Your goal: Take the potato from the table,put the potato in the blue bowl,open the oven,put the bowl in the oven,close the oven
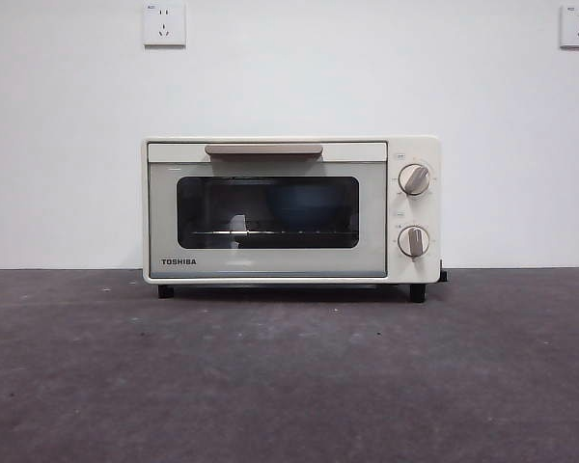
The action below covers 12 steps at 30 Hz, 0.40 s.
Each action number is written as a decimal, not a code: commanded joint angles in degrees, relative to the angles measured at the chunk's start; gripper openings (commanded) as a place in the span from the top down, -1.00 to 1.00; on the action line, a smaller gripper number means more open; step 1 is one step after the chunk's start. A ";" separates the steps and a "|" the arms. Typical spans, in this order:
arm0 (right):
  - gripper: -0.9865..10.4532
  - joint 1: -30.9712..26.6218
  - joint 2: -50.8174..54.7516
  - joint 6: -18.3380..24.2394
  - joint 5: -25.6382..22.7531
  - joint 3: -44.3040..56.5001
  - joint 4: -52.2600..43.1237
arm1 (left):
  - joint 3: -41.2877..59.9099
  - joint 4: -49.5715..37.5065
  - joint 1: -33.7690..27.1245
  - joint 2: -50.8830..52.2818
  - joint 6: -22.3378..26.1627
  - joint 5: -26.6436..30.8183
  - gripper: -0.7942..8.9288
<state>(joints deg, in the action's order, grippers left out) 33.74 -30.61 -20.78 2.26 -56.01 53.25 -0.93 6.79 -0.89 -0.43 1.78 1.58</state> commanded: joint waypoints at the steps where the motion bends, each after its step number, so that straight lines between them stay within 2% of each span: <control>1: 0.83 0.04 0.07 -0.04 -1.09 0.46 -0.04 | 0.48 3.19 -0.11 0.20 -1.33 0.11 0.84; 12: 0.83 0.04 0.02 -0.07 -3.37 0.46 1.88 | 0.48 2.58 1.31 0.13 -0.13 -0.09 0.84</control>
<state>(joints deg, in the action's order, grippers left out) 33.74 -30.63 -20.78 -1.02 -56.01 55.37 -0.95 9.82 0.30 -0.36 1.43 1.52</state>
